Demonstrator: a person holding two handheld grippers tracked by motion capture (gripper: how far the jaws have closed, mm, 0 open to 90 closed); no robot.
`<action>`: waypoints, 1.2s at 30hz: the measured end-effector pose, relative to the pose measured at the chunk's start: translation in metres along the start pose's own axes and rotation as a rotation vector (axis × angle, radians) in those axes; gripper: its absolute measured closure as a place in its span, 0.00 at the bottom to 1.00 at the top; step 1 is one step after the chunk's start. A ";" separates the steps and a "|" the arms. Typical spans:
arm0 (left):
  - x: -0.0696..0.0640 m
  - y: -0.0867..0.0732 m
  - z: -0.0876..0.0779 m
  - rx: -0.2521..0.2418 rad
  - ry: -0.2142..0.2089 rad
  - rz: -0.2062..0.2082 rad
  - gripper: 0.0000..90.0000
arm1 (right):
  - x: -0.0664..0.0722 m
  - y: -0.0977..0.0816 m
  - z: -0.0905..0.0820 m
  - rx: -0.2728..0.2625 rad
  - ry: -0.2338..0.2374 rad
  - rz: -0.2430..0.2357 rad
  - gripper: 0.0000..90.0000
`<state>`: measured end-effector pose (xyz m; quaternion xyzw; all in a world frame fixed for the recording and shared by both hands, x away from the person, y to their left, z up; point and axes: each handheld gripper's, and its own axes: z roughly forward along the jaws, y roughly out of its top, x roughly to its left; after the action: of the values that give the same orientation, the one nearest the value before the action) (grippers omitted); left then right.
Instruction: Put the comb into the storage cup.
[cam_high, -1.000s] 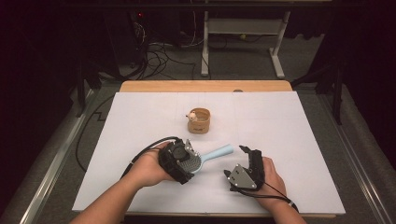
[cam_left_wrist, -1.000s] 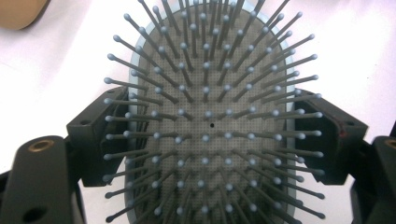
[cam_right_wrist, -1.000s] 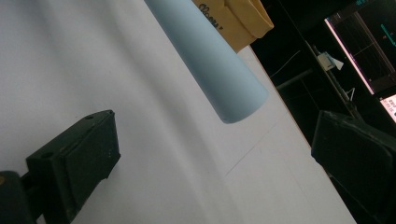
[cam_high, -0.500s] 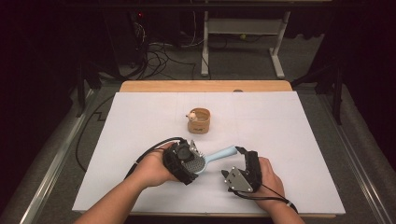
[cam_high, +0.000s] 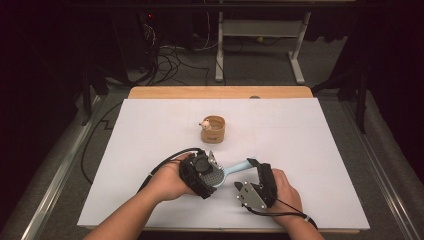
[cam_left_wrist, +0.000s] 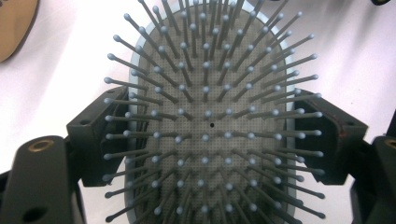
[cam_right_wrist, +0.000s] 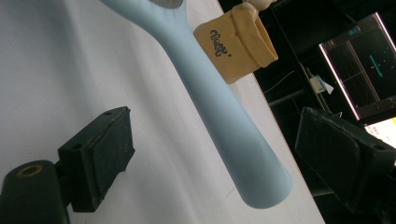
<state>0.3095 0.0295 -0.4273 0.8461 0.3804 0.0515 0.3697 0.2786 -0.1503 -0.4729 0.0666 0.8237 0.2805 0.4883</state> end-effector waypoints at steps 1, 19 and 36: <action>0.000 0.000 0.001 0.003 -0.001 0.003 0.23 | 0.000 0.000 0.000 0.001 0.002 -0.001 0.15; -0.007 0.003 0.009 0.020 -0.006 0.006 0.23 | 0.008 0.008 0.003 -0.014 -0.004 -0.083 0.32; -0.014 0.009 0.015 0.041 -0.004 0.017 0.23 | 0.014 0.010 0.004 0.003 -0.029 -0.213 0.48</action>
<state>0.3106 0.0074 -0.4298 0.8570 0.3734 0.0453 0.3522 0.2732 -0.1351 -0.4799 -0.0164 0.8195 0.2247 0.5270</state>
